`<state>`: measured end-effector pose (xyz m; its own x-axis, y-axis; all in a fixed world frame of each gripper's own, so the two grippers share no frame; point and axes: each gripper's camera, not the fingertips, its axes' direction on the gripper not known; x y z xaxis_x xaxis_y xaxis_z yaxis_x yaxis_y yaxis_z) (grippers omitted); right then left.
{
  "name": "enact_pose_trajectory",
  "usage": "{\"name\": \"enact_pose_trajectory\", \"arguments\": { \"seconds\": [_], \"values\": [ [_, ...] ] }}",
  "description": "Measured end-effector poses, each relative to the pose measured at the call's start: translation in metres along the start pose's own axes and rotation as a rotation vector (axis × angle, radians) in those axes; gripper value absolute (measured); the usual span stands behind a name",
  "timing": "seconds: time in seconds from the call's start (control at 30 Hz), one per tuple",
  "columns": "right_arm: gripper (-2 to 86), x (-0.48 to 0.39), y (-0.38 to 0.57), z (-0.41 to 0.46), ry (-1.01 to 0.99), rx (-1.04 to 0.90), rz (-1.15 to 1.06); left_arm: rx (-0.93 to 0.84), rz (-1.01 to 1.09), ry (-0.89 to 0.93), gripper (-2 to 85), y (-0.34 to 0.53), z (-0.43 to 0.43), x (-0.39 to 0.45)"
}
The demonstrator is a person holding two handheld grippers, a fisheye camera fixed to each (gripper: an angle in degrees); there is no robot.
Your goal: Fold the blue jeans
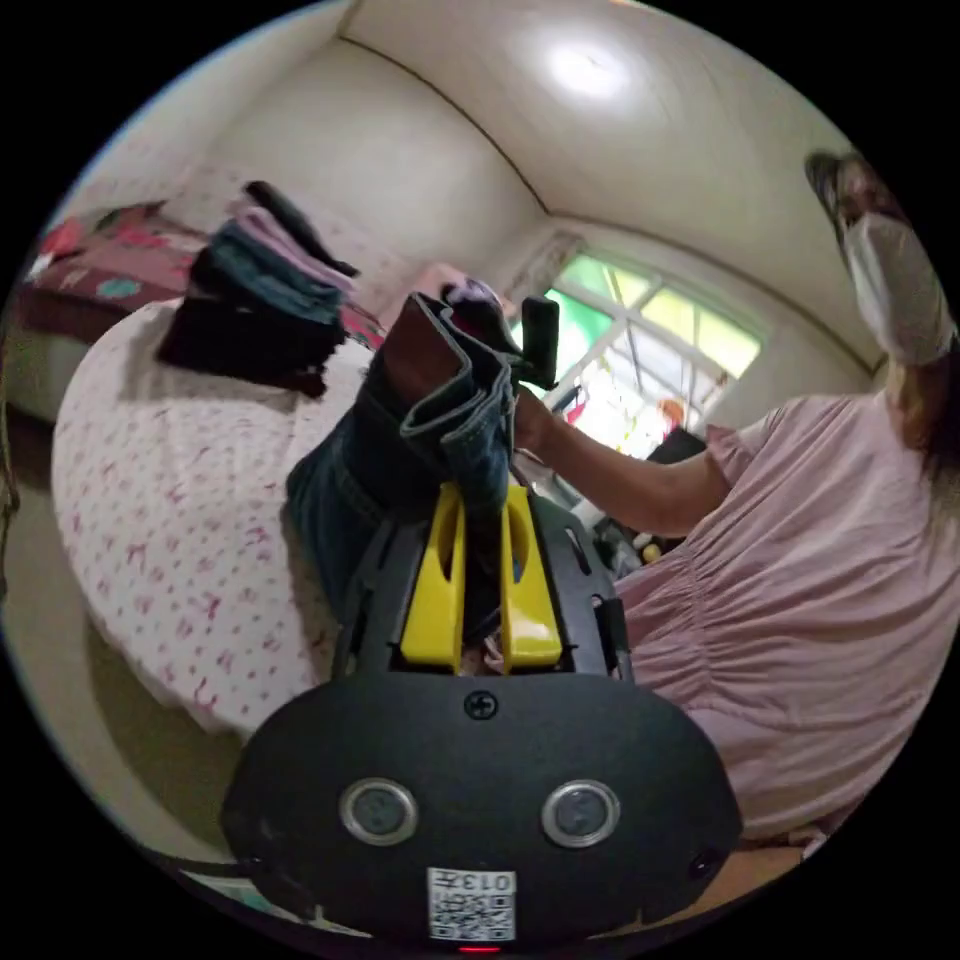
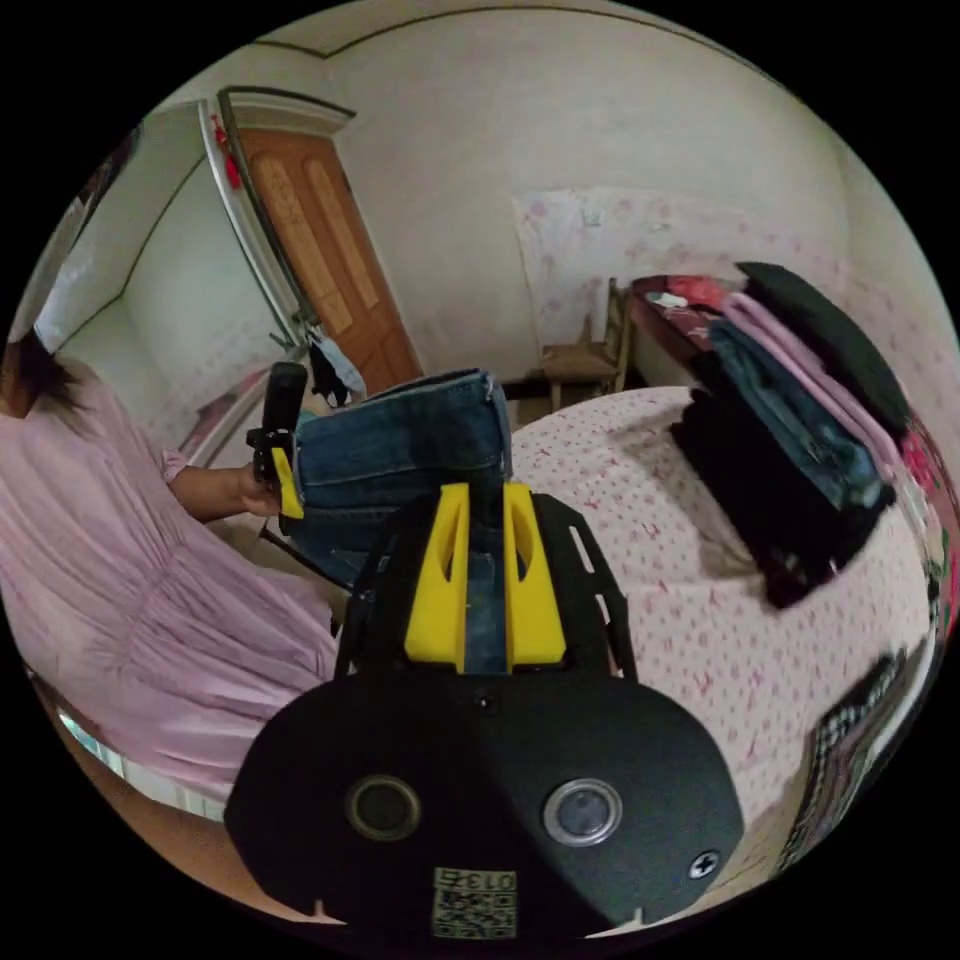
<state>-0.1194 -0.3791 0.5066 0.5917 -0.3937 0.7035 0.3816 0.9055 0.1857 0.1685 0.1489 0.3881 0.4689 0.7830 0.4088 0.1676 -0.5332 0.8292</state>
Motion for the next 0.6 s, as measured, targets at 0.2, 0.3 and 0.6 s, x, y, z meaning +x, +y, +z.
{"name": "enact_pose_trajectory", "arguments": {
  "seconds": [0.2, 0.3, 0.6],
  "values": [
    [2.4, -0.006, 0.156, -0.086, 0.342, -0.053, 0.383, -0.446, 0.275, -0.015, 9.0, 0.011, 0.228, 0.089],
    [3.2, -0.008, 0.242, -0.101, 0.402, -0.114, 0.722, -0.692, 0.226, 0.106, 8.9, 0.055, 0.331, 0.096],
    [9.5, -0.052, 0.323, -0.136, 0.216, 0.143, 1.069, -0.614, 0.278, -0.202, 8.7, 0.076, 0.340, 0.110]
  ]
}}
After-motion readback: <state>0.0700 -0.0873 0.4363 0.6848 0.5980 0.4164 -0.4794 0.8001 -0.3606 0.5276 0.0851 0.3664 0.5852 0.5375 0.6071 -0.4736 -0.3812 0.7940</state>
